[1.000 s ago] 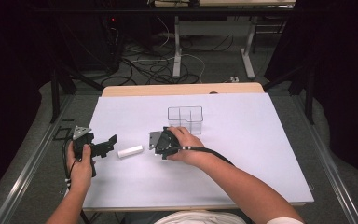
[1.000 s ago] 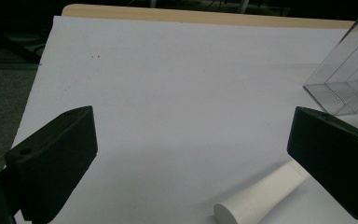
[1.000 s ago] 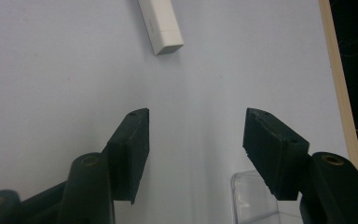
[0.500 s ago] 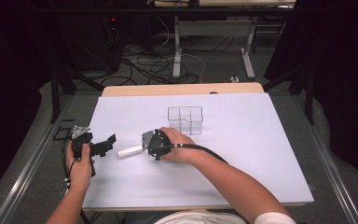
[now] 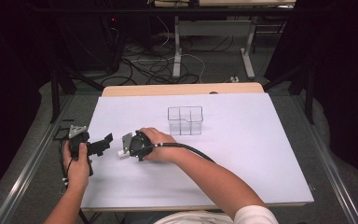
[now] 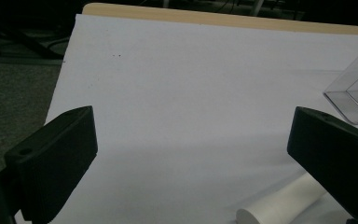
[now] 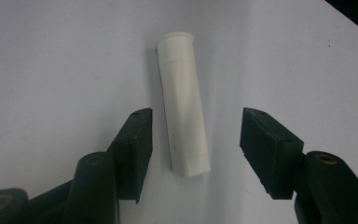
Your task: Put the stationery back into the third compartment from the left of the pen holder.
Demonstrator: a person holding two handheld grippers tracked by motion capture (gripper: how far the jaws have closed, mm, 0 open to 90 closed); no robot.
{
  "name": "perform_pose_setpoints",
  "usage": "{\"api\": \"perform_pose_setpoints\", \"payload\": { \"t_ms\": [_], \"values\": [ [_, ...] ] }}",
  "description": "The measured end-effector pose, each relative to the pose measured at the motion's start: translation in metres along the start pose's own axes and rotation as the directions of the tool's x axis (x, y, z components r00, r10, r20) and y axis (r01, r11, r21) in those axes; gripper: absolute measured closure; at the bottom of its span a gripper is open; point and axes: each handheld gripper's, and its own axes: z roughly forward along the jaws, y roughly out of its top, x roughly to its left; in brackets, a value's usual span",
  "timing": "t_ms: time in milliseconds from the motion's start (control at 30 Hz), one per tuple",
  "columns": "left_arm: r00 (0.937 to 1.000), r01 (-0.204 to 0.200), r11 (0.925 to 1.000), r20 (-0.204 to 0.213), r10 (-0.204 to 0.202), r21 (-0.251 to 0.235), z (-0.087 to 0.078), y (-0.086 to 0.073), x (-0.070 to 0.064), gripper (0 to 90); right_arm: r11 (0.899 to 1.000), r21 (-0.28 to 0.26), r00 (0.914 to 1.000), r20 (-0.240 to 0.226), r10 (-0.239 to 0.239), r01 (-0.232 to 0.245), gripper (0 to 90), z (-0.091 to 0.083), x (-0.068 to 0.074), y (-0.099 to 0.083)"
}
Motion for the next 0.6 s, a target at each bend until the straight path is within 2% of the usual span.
{"api": "perform_pose_setpoints", "payload": {
  "t_ms": [233,367,467,600],
  "values": [
    [1.0,0.002,1.0,-0.008,-0.002,0.001,-0.001,0.0,0.003,1.6,0.999,-0.003,0.9993,-0.018,-0.032,0.032,44.7,0.011,-0.001,0.013],
    [0.9998,0.012,0.9999,-0.013,-0.012,-0.007,-0.001,0.0,0.005,1.6,0.999,0.002,0.9991,-0.023,-0.037,0.037,45.8,0.016,-0.001,0.016],
    [0.9999,0.008,0.9999,-0.013,-0.008,0.01,-0.001,-0.001,0.006,1.6,0.999,0.004,0.9987,-0.03,-0.04,0.04,46.3,0.02,-0.001,0.018],
    [0.9999,0.008,1.0,-0.01,-0.008,0.0,0.001,-0.002,0.006,1.6,0.999,0.012,0.9984,-0.04,-0.04,0.04,47.2,0.025,-0.002,0.018]
  ]
}}
